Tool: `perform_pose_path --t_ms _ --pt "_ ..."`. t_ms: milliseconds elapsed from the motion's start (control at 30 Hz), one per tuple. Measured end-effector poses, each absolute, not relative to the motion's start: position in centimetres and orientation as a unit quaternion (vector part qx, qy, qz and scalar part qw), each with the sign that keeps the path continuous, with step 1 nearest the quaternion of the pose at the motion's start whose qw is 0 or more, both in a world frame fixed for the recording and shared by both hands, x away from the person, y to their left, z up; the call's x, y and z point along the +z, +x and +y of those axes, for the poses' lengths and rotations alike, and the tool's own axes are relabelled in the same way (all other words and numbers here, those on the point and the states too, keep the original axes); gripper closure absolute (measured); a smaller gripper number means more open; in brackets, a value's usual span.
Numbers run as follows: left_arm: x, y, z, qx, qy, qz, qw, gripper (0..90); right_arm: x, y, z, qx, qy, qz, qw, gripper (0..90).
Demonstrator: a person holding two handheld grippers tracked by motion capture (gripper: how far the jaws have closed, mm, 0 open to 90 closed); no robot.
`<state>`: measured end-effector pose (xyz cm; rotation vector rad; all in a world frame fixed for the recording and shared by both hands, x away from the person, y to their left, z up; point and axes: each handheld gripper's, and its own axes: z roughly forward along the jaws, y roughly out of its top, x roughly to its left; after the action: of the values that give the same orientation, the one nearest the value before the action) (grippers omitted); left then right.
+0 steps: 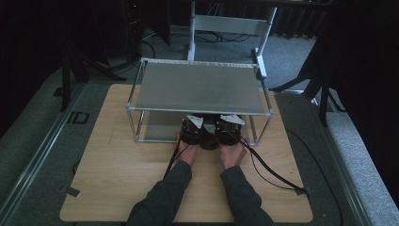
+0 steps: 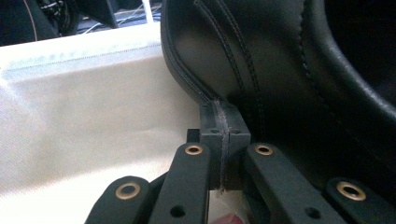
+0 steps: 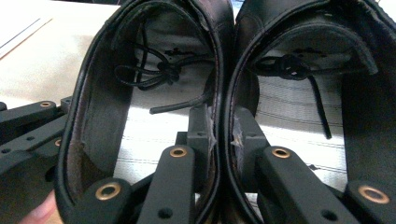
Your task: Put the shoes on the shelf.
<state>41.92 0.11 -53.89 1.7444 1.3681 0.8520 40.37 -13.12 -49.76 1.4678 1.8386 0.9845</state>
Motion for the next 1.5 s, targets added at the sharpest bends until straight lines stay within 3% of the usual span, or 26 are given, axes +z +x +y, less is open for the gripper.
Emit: perform_pose_path --t_ms 500,667,767,933,1100,1500 --pt "-54.2 42.5 -0.2 0.331 0.675 0.543 0.375 90.0 -50.1 40.4 -12.9 0.369 0.557 0.679 0.304 77.1" --pt "-54.5 42.8 -0.1 0.319 0.676 0.548 0.375 90.0 -50.2 40.5 -13.1 0.379 0.547 0.680 0.307 69.2" --pt "-54.7 43.1 0.0 0.312 0.681 0.551 0.368 90.0 -50.2 40.7 -13.3 0.402 0.541 0.672 0.306 57.8" --pt "-54.6 43.7 0.2 0.305 0.697 0.543 0.356 90.0 -50.4 41.1 -13.4 0.428 0.528 0.654 0.333 53.5" --pt "-54.6 43.7 0.3 0.304 0.698 0.538 0.361 89.8 -50.3 41.0 -13.7 0.439 0.523 0.656 0.321 45.9" --pt "-54.8 43.8 0.6 0.300 0.705 0.532 0.359 88.1 -48.9 37.9 -15.1 0.424 0.485 0.671 0.367 39.3"
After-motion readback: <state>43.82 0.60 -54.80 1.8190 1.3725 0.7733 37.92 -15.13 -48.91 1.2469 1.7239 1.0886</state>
